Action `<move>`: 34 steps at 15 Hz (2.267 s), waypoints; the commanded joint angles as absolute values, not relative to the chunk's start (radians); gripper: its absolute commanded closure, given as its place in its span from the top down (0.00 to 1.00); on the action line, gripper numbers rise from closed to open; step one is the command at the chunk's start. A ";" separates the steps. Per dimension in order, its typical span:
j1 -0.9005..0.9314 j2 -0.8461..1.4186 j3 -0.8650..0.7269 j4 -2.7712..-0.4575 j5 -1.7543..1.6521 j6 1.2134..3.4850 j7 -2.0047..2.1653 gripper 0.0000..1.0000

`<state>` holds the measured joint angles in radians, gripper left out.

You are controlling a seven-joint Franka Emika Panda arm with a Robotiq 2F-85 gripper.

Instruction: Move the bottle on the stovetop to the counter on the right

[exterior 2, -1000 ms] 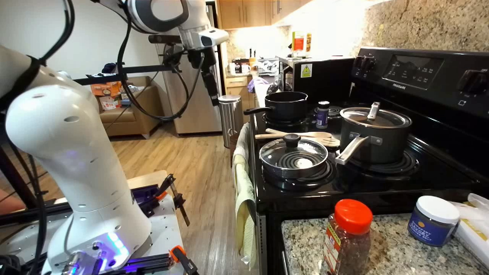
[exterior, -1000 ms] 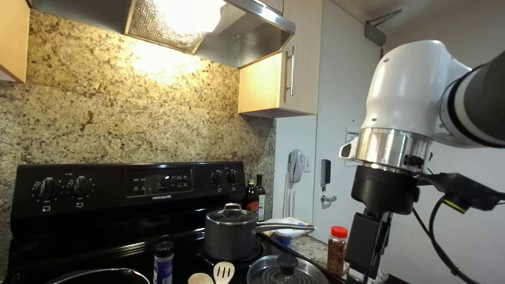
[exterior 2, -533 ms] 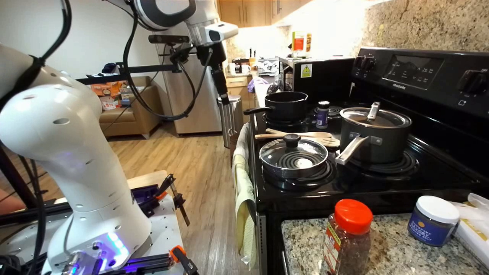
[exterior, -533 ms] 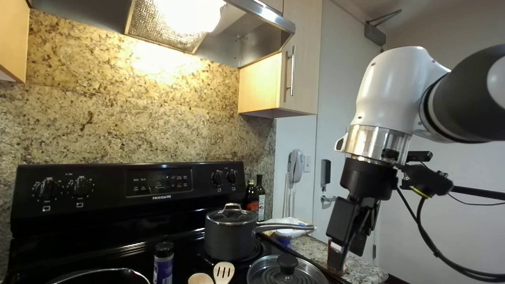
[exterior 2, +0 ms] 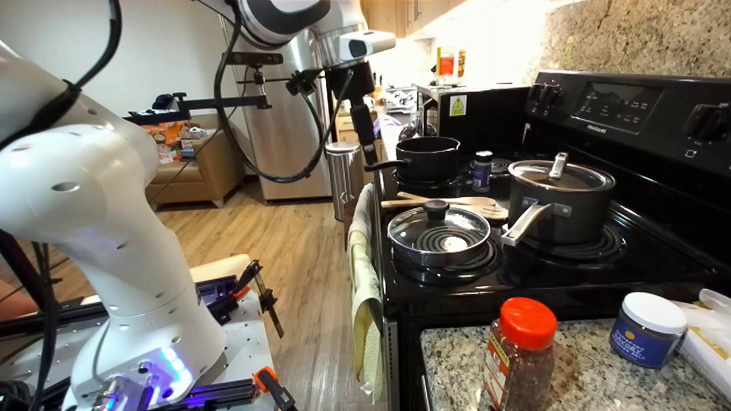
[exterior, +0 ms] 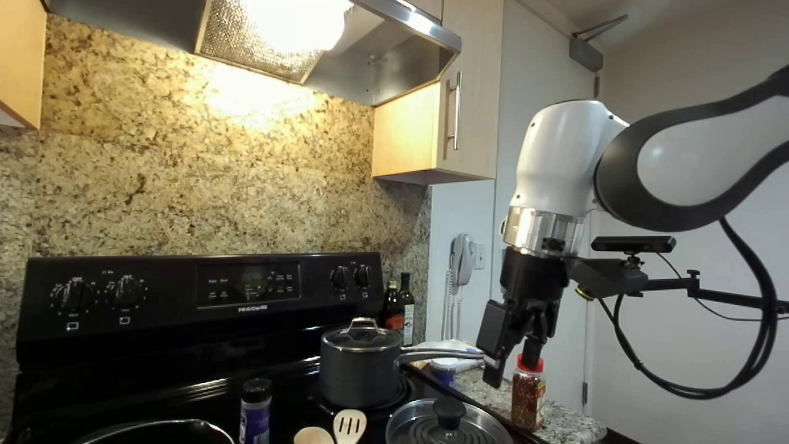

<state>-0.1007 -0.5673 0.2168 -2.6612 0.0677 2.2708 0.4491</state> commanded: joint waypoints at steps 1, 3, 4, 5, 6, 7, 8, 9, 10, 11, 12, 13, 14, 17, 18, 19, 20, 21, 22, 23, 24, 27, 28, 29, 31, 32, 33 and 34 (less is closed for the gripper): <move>-0.138 -0.430 0.215 -2.578 -0.020 2.333 0.495 1.00; -0.142 -0.376 0.198 -2.551 -0.044 2.369 0.487 1.00; -0.142 -0.353 0.191 -2.540 -0.052 2.380 0.491 1.00; -0.140 -0.330 0.178 -2.532 -0.051 2.389 0.488 1.00; -0.138 -0.312 0.165 -2.528 -0.045 2.398 0.485 1.00; -0.132 -0.296 0.149 -2.525 -0.035 2.407 0.478 1.00; -0.130 -0.284 0.136 -2.526 -0.030 2.419 0.473 1.00; -0.129 -0.273 0.123 -2.528 -0.029 2.434 0.468 1.00; -0.130 -0.265 0.112 -2.537 -0.037 2.460 0.461 1.00; -0.128 -0.257 0.099 -2.543 -0.033 2.484 0.447 1.00; -0.125 -0.249 0.088 -2.548 -0.031 2.510 0.432 1.00; -0.115 -0.238 0.073 -2.550 -0.008 2.538 0.407 1.00; -0.113 -0.224 0.065 -2.549 -0.004 2.566 0.398 1.00; -0.107 -0.227 0.061 -2.555 -0.018 2.574 0.434 1.00; -0.108 -0.218 0.054 -2.544 -0.020 2.551 0.427 1.00; -0.106 -0.217 0.053 -2.544 -0.020 2.553 0.427 1.00; -0.105 -0.218 0.053 -2.544 -0.020 2.553 0.427 1.00; -0.104 -0.218 0.054 -2.544 -0.020 2.553 0.427 1.00; -0.104 -0.218 0.054 -2.544 -0.020 2.553 0.427 1.00; -0.104 -0.218 0.054 -2.544 -0.020 2.553 0.427 1.00; -0.097 -0.207 0.048 -2.536 -0.002 2.555 0.406 1.00; -0.070 -0.159 0.042 -2.490 0.020 2.560 0.352 1.00; -0.061 -0.143 0.043 -2.467 0.016 2.549 0.334 1.00; -0.050 -0.119 0.049 -2.431 0.009 2.525 0.327 1.00; -0.029 -0.066 0.059 -2.348 -0.012 2.479 0.311 1.00; -0.019 -0.033 0.065 -2.298 -0.031 2.447 0.317 1.00; -0.006 0.001 0.068 -2.246 -0.038 2.408 0.308 1.00; 0.005 0.048 0.070 -2.181 -0.045 2.363 0.310 1.00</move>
